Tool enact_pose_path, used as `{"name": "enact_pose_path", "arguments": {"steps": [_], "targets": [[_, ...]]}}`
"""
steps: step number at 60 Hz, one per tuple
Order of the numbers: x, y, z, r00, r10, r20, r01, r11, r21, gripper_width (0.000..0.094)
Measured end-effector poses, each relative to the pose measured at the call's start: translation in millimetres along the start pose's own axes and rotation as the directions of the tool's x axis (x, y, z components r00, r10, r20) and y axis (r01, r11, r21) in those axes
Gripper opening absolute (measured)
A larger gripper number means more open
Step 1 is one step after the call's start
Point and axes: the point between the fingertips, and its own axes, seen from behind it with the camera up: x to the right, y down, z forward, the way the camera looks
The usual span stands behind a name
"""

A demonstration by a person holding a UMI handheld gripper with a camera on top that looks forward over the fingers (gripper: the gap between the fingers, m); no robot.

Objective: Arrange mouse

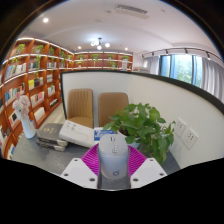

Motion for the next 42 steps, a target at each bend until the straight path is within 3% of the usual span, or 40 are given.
{"name": "enact_pose_path", "arguments": {"steps": [5, 11, 19, 28, 37, 41, 42], "targets": [[-53.0, -12.1, -22.3, 0.999, 0.015, 0.039, -0.016, 0.999, 0.037, 0.0324], [-100.6, -2.0, -32.0, 0.998, -0.016, 0.067, 0.015, 1.0, 0.014, 0.0323], [-170.7, 82.3, -15.7, 0.99, -0.01, 0.143, 0.026, 0.993, -0.112, 0.0327], [-201.4, 203.3, 8.3, 0.988, -0.023, 0.154, 0.067, 0.955, -0.289, 0.0328], [-212.7, 267.0, 12.4, 0.987, -0.03, 0.16, 0.087, 0.928, -0.363, 0.0351], [-210.6, 264.3, 14.5, 0.988, -0.043, 0.146, 0.091, 0.936, -0.341, 0.0355], [-210.7, 263.5, 13.4, 0.989, -0.044, 0.144, 0.091, 0.937, -0.338, 0.0413]]}}
